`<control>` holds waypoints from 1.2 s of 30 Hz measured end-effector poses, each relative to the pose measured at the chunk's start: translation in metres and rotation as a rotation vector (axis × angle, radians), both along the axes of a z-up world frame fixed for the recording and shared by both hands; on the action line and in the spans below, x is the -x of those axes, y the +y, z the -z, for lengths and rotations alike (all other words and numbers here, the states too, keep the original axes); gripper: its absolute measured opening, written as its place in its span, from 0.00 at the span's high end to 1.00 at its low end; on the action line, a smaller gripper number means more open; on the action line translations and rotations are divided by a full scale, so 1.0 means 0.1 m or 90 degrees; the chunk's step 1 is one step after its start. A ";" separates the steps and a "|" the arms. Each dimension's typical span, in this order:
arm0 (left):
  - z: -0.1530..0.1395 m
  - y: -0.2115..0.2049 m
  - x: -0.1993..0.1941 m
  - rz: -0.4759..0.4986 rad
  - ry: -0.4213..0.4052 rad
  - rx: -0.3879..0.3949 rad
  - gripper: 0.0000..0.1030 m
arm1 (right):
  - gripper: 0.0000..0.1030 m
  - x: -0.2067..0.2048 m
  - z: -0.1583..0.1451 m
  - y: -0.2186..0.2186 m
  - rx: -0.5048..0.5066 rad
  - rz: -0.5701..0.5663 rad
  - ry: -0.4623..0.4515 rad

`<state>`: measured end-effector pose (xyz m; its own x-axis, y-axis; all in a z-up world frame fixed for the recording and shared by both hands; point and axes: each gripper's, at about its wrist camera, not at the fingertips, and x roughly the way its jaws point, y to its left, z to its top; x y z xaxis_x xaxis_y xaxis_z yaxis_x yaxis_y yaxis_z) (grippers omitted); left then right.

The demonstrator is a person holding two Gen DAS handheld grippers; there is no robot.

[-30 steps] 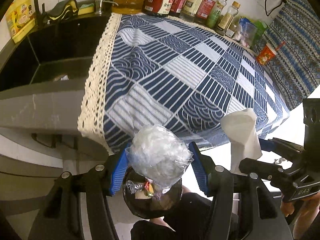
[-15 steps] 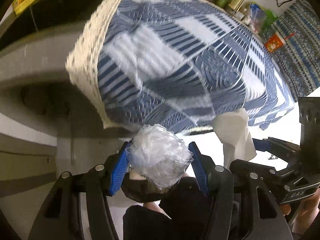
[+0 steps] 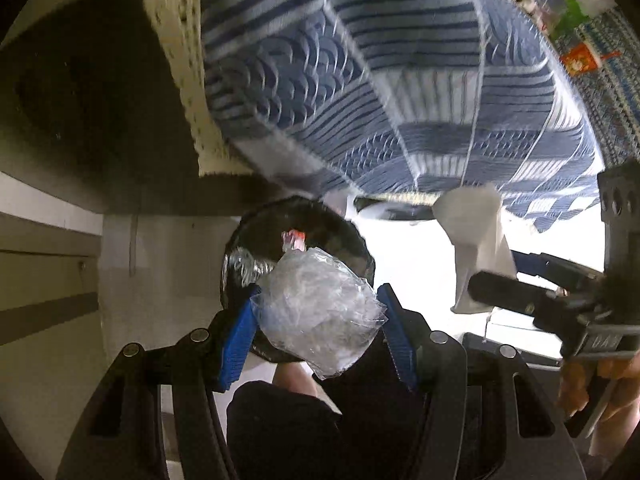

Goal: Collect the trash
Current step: 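Carry the plastic bag and tissue down over the black bin with both tools, then open both tools to drop the bag and tissue into the bin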

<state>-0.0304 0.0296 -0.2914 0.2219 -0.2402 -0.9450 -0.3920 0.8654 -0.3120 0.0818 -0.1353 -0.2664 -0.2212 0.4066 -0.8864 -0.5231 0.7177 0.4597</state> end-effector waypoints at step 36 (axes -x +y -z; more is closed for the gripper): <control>0.41 -0.07 0.14 0.021 0.062 0.017 0.12 | 0.07 -0.13 -0.04 -0.09 -0.054 0.056 0.019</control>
